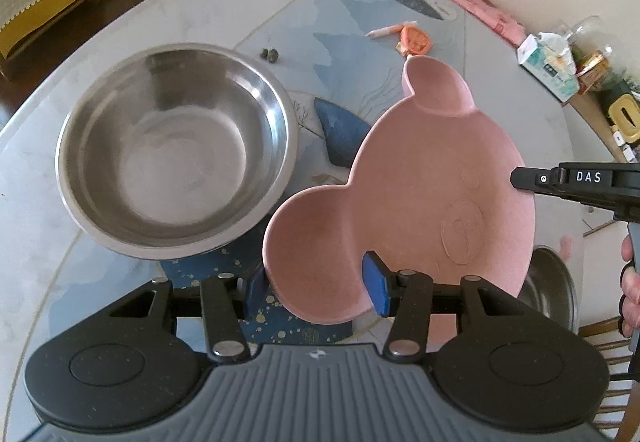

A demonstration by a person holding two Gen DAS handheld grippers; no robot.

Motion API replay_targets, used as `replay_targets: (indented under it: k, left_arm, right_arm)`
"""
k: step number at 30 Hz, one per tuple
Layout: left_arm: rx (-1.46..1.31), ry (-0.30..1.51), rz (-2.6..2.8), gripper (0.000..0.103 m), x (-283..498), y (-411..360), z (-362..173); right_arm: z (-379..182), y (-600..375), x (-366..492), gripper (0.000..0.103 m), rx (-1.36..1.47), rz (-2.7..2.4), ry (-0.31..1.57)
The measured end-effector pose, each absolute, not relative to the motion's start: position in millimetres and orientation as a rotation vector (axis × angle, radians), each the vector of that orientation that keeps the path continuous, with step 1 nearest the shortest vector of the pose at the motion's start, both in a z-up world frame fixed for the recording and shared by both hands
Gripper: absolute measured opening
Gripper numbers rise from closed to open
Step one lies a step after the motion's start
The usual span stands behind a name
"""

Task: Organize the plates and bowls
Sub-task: 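Lift the pink plate and carry it over the white plate stack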

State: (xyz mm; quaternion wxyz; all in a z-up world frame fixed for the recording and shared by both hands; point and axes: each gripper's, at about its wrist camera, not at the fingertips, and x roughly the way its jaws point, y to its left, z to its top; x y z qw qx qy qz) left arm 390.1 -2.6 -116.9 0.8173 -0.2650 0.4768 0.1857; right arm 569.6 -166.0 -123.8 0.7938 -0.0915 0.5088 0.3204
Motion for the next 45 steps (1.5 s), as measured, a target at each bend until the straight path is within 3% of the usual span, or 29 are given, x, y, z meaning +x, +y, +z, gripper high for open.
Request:
replay_targets:
  k: [9,23,45]
  left_arm:
    - [-0.54,1.001,0.313,0.049,356,-7,-85]
    - [-0.48,1.022,0.155,0.049,259,19,-58]
    - [-0.406,1.08,0.075,0.049,131,59,-78]
  right_arm:
    - [-83,-190,526,0.007,-0.107,0.625,1.069]
    - [-43,-196,392,0.007,-0.086,0.492,1.017]
    - [-68,-172,243,0.007,-0.025,0.411,1.058]
